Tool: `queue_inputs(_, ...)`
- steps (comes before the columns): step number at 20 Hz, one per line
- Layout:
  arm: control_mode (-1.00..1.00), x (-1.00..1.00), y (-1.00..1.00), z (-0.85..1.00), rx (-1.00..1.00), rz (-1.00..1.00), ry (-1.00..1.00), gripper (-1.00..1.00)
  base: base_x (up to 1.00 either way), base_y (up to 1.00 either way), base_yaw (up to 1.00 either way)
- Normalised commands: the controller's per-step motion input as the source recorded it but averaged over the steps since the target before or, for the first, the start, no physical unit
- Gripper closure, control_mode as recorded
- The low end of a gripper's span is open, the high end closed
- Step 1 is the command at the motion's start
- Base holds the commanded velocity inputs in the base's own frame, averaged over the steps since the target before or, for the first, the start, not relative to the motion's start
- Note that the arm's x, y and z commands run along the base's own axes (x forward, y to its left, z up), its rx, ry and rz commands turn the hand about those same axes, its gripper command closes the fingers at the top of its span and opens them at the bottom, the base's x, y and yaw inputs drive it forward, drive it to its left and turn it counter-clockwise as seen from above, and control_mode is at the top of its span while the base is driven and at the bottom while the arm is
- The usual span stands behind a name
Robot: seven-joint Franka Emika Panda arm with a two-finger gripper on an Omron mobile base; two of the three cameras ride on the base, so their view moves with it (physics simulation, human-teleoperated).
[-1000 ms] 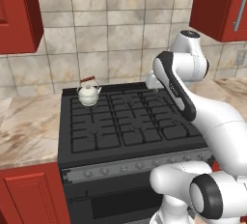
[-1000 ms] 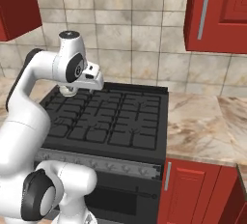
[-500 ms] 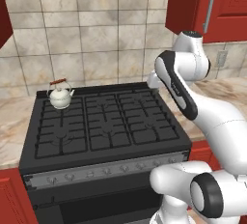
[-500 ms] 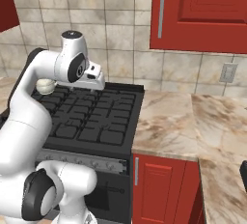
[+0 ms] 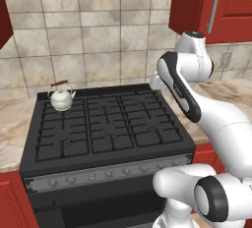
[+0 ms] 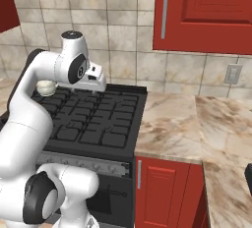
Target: Turn on the rear left burner of the stove.
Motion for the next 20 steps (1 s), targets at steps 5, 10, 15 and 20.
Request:
queue_inputs(5, -1.00, 0.00, 0.46, -0.17, 0.00, 0.00, 0.00, -1.00, 0.01, 0.08, 0.00)
queue_inputs(10, -1.00, 0.00, 1.00, -0.46, -0.01, 0.00, 0.00, -1.00, 0.00, 0.00, 0.00)
queue_inputs(15, -1.00, -0.05, 1.00, -0.66, -0.12, -0.01, 0.00, -1.00, 0.00, 0.00, 0.00)
queue_inputs(20, -1.00, -0.33, 1.00, -0.70, -0.16, 0.00, -0.04, -1.00, 0.00, 0.00, 0.00)
